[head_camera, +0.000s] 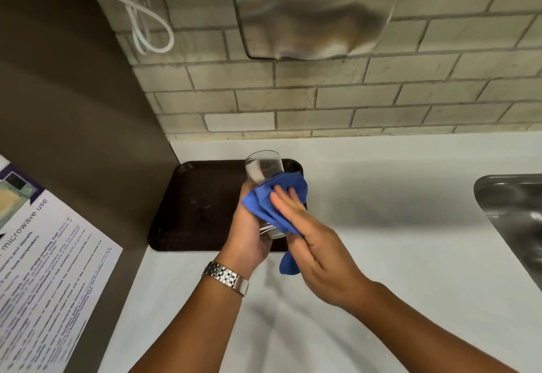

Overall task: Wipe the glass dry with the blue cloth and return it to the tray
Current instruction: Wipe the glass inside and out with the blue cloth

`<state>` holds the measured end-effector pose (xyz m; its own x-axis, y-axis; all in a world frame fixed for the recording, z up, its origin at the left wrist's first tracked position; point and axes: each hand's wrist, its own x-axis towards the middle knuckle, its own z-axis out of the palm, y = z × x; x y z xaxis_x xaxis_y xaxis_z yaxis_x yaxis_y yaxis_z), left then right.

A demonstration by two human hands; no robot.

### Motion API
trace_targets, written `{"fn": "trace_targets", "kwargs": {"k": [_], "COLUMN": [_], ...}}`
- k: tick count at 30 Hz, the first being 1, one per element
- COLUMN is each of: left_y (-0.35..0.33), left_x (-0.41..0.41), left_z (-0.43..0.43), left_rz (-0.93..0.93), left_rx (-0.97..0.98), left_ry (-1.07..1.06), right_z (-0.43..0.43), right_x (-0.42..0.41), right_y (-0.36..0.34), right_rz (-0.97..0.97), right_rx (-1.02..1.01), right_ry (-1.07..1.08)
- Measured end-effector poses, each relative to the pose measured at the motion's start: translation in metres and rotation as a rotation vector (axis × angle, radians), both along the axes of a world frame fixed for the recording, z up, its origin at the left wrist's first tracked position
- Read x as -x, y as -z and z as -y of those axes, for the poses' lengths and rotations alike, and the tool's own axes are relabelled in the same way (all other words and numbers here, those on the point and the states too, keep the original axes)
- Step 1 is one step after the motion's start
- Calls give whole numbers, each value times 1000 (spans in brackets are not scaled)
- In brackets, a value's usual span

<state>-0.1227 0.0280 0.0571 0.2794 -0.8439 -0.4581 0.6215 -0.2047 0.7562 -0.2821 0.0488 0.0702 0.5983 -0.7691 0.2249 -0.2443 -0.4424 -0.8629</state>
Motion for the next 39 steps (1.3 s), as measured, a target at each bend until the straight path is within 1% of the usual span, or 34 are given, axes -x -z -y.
{"fn": "trace_targets", "kwargs": {"k": [2,4,6,8,10,12,14,16,18,20,22,23,25,26,27,30,31,35,37,38,39], "left_y": [-3,-9,-13,-14,-14,-14,-14,-13,-11,-10,-11,-11,-11,-11,-11,-12,-11,-11,-10,-9,-9], "left_x": [4,12,18,22,24,24,23,23,22,20,18,18,18,18,18,18,18,20,20,20,19], "left_z": [-3,-7,-10,-13,-15,-14,-12,-12,-11,-11,-10,-10,-10,-10,-10,-9,-9,-12,-13,-13,-13], "left_rz": [2,-10,5,4,-1,38,99,136,197,222,215,208,208,213,219,237,236,230,261,285,303], "left_rx": [8,44,66,82,89,80,80,84,97,113,122,123,126,126,126,119,118,113,108,104,98], "left_ry": [42,110,145,164,176,147,92,44,-11,-54,-70,-67,-55,-54,-59,-79,-78,-51,-48,-45,-37], "right_z": [7,14,16,13,11,14,20,27,32,27,25,26,32,34,34,24,24,27,22,18,16], "right_x": [1,1,-1,-4,-5,-4,-5,-14,-20,-23,-22,-21,-21,-22,-23,-23,-22,-20,-20,-21,-20], "right_y": [3,4,6,9,11,12,10,5,8,7,7,8,6,4,3,3,5,7,7,8,10], "right_rz": [37,116,177,136,34,48,158,268,259,206,170,184,240,243,216,100,101,210,132,60,29], "right_rx": [-46,-136,-174,-133,-41,-27,-146,-363,-438,-386,-277,-278,-379,-421,-413,-213,-170,-362,-274,-179,-114], "right_ry": [42,91,95,75,55,47,74,159,219,240,186,167,170,181,192,196,191,188,218,211,201]}}
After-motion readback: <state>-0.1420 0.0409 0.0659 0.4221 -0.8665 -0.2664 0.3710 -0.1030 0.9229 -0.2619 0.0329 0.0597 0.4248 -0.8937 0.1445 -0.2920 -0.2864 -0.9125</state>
